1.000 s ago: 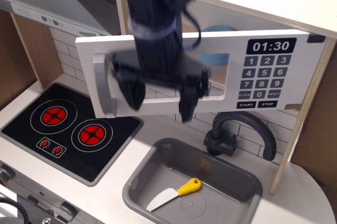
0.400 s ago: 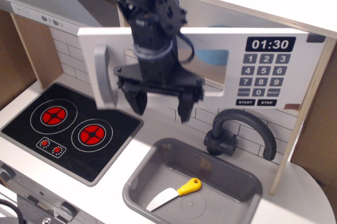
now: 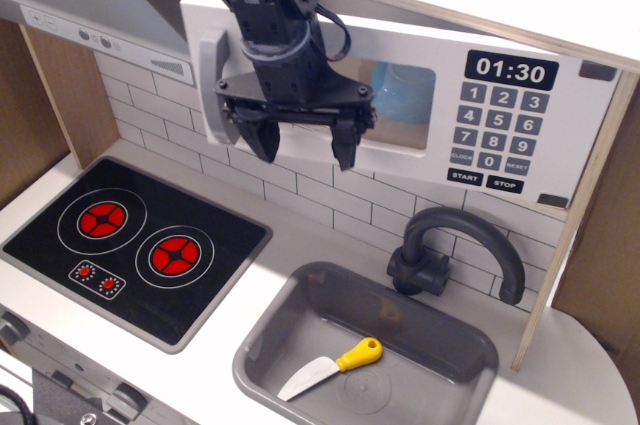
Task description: Close microwave
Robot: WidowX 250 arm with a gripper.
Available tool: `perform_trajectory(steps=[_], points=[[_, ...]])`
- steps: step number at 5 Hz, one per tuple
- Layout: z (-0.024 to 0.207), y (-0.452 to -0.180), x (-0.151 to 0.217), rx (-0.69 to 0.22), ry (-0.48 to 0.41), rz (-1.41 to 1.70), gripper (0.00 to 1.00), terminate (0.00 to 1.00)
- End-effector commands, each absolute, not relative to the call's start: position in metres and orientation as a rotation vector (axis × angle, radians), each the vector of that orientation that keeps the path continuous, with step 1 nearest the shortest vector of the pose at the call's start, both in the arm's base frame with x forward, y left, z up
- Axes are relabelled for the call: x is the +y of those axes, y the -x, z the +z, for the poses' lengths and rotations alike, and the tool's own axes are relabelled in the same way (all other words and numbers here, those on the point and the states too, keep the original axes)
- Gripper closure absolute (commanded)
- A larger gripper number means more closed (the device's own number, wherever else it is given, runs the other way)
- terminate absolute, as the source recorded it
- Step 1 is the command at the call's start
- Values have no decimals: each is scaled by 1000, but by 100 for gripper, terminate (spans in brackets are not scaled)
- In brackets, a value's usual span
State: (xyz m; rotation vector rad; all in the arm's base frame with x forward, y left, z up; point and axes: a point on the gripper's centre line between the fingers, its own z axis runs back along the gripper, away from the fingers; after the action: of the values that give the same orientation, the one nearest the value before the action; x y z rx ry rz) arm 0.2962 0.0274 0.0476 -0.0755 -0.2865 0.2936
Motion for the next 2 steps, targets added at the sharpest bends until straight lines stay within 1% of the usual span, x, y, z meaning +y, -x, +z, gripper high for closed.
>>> perform_trajectory(steps=[1,2], points=[[57,-327,40,-452,69,204,0,0],[57,-340,44,-474,71,226,0,0]])
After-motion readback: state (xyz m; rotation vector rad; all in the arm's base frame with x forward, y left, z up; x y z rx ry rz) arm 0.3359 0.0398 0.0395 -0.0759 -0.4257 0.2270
